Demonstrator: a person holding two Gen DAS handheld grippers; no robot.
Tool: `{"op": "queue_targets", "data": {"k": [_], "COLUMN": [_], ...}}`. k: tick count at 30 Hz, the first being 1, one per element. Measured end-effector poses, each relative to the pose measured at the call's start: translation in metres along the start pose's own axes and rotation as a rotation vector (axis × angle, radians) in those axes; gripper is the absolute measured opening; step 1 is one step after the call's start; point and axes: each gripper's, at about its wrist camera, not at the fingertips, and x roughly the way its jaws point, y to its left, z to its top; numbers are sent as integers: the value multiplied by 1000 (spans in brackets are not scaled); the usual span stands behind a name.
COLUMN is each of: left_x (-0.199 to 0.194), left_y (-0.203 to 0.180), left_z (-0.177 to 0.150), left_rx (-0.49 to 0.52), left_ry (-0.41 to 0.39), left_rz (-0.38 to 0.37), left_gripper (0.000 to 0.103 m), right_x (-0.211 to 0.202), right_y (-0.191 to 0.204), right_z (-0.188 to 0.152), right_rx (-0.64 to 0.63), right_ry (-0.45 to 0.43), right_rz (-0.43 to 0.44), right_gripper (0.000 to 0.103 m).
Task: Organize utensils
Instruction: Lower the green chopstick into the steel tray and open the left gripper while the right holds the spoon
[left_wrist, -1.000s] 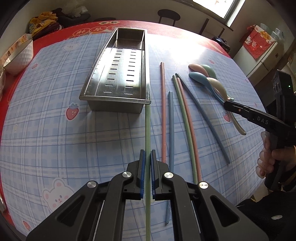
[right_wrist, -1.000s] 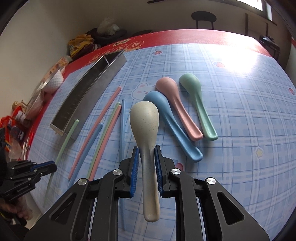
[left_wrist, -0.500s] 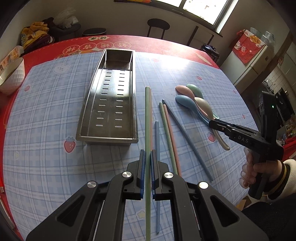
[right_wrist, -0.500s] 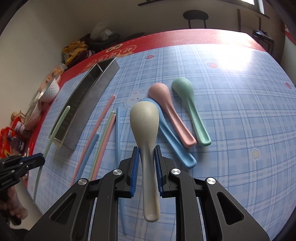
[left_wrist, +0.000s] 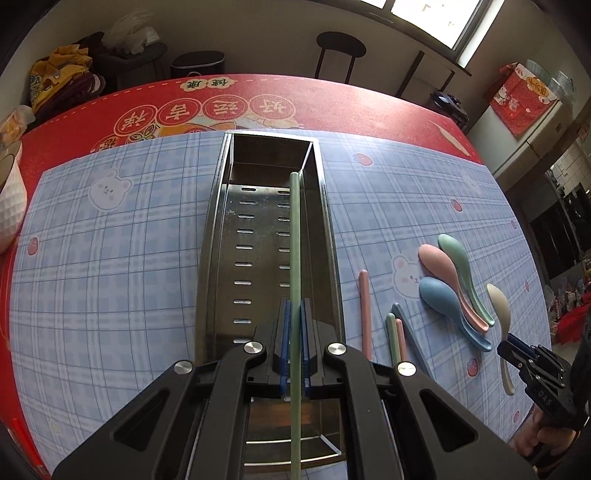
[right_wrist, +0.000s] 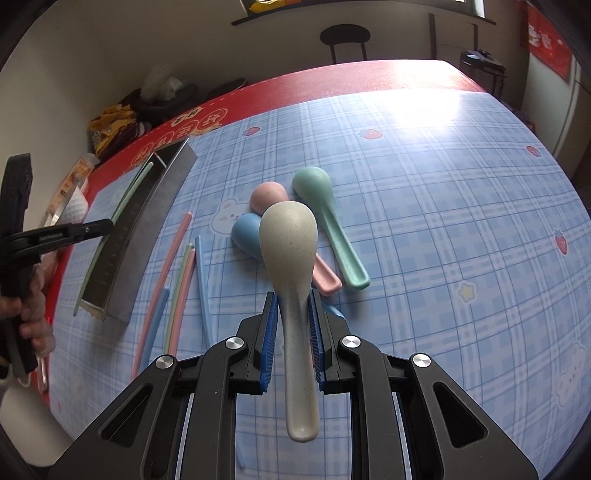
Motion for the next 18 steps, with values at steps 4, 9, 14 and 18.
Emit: {"op": "queue_targets", "data": {"k": [4, 9, 14, 18], "left_x": [20, 36, 43, 43], "left_y": [3, -2, 0, -4], "left_z": [13, 17, 18, 15], "left_rx": [-4, 15, -9, 9], "left_ry": [39, 76, 95, 97], "left_rz": [1, 5, -33, -42], "left_gripper": [5, 6, 6, 6], "right_x": [-6, -10, -12, -13], "right_y": [-5, -14, -15, -16], "right_z": [-4, -8, -8, -9], "right_rx": [27, 54, 60, 65], "right_ry": [-7, -10, -15, -12], "right_rz": [-24, -45, -50, -53], "right_gripper": [17, 17, 17, 17]}}
